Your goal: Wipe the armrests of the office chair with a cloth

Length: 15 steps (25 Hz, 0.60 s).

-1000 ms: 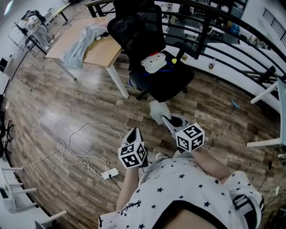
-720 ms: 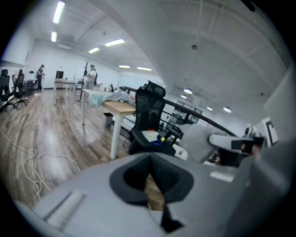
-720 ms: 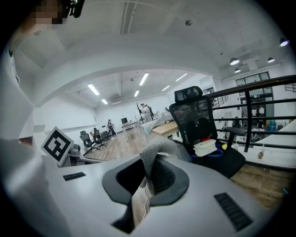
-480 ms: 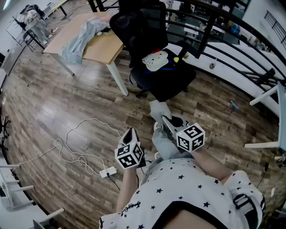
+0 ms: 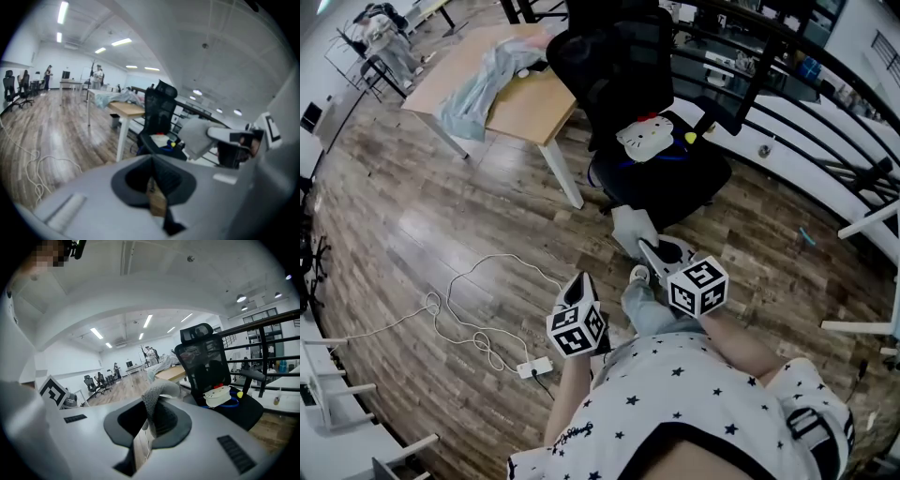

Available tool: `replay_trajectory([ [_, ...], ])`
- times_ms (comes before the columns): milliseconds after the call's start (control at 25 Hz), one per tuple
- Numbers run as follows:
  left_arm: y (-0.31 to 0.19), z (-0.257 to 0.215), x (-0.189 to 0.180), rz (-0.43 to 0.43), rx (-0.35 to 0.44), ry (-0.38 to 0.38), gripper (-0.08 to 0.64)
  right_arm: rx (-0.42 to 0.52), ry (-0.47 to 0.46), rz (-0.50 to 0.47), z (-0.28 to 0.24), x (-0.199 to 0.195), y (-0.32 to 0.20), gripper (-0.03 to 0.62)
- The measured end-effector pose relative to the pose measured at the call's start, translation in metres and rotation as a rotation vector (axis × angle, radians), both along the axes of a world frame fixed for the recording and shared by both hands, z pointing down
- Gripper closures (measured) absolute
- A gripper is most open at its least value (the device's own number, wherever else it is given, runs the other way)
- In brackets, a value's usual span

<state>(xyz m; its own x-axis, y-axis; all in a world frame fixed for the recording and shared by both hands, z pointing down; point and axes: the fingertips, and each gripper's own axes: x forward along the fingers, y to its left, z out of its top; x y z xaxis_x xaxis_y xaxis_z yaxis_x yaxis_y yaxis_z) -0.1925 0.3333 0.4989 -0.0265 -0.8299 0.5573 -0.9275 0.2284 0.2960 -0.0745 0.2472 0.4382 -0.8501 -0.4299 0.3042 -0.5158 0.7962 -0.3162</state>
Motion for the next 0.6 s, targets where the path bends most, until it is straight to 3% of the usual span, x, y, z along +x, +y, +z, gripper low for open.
replay_trajectory([
  [600, -0.115, -0.016, -0.052, -0.018, 0.004, 0.016, 0.554, -0.014, -0.021, -0.008, -0.011, -0.062, -0.120, 0.565],
])
